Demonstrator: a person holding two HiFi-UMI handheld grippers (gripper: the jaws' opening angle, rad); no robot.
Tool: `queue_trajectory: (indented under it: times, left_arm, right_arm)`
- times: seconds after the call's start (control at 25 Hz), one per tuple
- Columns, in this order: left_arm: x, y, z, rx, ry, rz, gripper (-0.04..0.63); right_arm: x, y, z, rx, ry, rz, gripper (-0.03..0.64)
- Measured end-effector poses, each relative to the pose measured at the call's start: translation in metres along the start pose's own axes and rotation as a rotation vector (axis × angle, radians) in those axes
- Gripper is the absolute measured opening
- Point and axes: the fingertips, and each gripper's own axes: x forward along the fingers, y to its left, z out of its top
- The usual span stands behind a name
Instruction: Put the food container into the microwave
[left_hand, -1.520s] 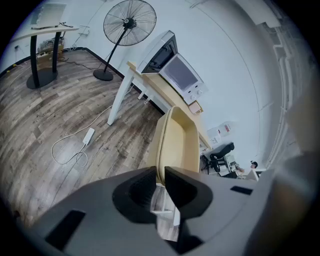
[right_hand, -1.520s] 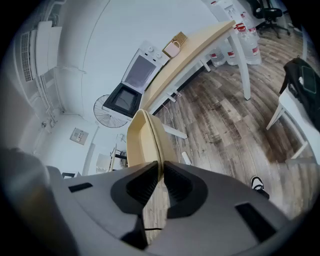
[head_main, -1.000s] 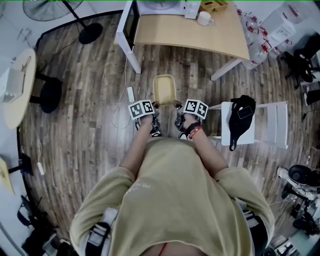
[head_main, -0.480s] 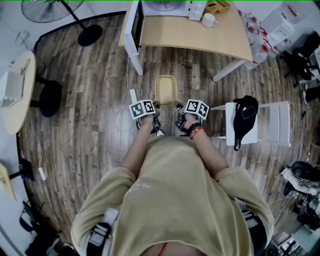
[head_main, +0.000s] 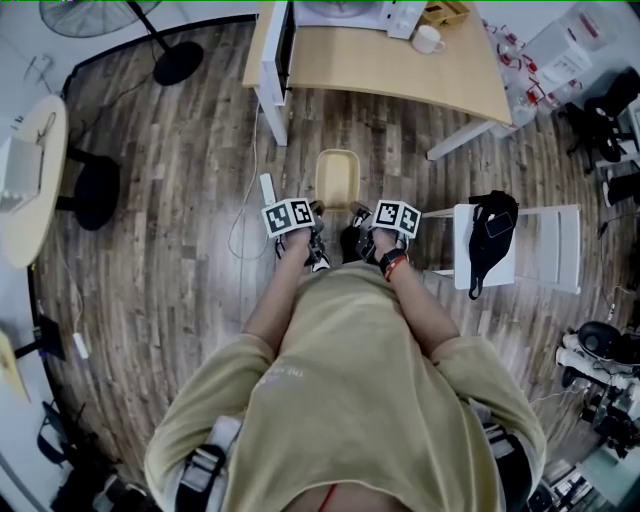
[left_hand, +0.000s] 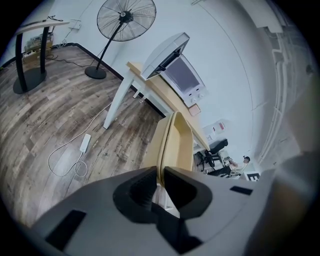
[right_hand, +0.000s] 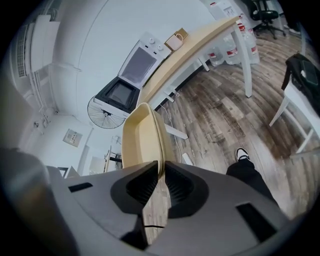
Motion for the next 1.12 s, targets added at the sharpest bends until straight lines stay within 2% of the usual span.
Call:
queue_trajectory:
  times: [0.08,0.28,0.44,0.64,0.92,1.12]
  left_arm:
    - [0.003,0.001,0.006,0.004,0.001,-0.001,0.061]
    - [0.019,0.0,0.021,0.002,0.018,-0.006,0.061]
    - [0.039,-0.003,0.037,0.005,0.04,0.0,0.06]
    - [0.064,-0.011,0.058,0.066,0.076,0.046,0.058]
    - [0.093,-0.029,0.094,0.14,0.078,0.109,0.051]
    - [0.109,-0.035,0.111,0.123,0.103,0.118,0.049]
  right_arm:
    - [0.006,0.0,0.004,-0.022,0.021,-0.01,0.054]
    - [0.02,-0.006,0.022,-0.001,0.063,-0.024,0.057]
    - [0.031,-0.01,0.046,-0.073,0.098,-0.045,0.055]
    - [0.044,-0.015,0.082,-0.11,0.145,-0.066,0.051]
    - [0.059,-0.022,0.124,-0.069,0.21,-0.089,0.048]
    - [0.063,-0.022,0.148,-0.04,0.217,-0.082,0.048]
